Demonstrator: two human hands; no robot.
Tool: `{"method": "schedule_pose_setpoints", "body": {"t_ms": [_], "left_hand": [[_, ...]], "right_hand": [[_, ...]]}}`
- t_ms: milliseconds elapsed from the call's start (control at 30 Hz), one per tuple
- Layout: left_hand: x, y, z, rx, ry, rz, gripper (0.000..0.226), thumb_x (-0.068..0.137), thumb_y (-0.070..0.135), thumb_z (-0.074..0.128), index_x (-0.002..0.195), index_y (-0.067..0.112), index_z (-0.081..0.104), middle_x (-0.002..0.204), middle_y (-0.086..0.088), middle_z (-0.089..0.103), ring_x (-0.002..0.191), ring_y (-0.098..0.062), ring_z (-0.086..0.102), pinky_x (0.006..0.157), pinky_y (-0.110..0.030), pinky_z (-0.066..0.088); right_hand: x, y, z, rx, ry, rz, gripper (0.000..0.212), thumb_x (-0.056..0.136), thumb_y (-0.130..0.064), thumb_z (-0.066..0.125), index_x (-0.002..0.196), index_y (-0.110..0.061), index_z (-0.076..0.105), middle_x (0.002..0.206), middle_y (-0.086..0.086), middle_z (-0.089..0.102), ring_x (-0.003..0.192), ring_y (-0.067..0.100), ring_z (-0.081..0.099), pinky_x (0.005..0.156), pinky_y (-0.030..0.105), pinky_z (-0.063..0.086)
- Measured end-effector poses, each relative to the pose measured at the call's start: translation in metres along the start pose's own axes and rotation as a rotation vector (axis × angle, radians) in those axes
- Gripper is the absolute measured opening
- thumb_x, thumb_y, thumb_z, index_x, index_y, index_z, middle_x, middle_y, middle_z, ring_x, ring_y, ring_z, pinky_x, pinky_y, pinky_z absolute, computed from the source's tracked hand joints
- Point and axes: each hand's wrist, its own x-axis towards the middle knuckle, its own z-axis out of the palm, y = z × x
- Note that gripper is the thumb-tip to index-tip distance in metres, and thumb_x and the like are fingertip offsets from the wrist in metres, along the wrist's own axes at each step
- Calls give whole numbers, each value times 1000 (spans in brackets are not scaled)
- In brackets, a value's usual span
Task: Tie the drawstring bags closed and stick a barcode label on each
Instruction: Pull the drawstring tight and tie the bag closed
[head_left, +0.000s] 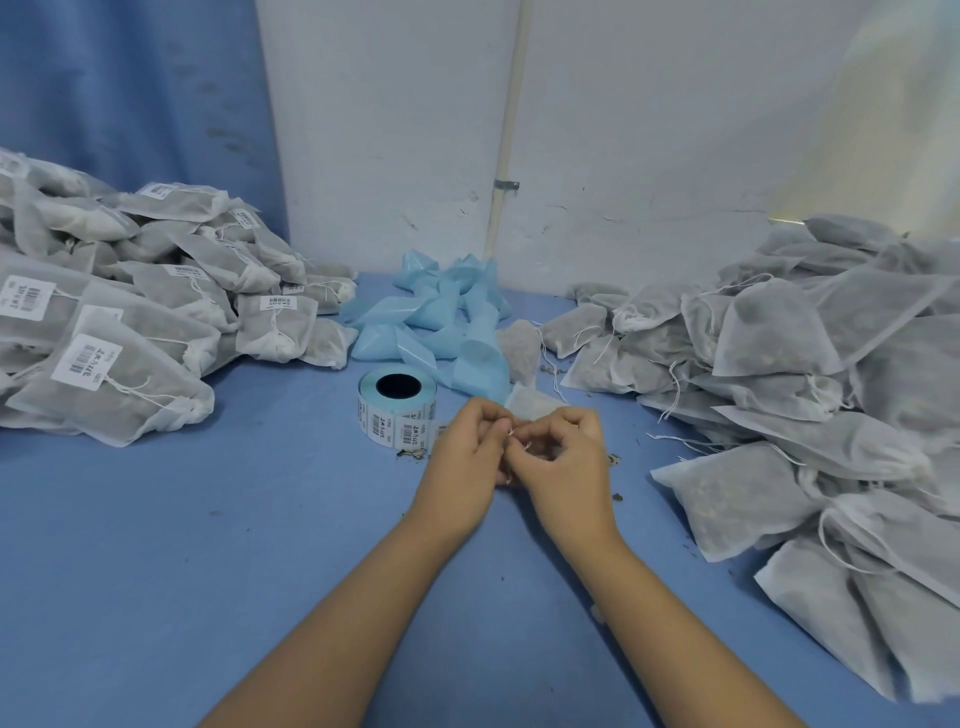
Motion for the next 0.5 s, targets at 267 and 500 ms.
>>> {"method": "schedule_pose_setpoints", "body": {"t_ms": [267,500], "left_hand": [[4,0,-3,13,27,78,19,95,1,50,85,15,58,76,6,65,63,5,58,64,-10,45],[4,-3,-4,50,32,66,20,95,5,52,83,19,60,71,9,65,61,2,60,62,-12,46]], "right_hand": [[7,-3,-4,597,-179,336,15,86,0,59,72,-6,61,68,5,69,66,12,67,65,17,53],[10,-4,-8,698,-172,336,12,87,0,54,77,-8,57,68,6,63,61,12,61,55,18,44]]}}
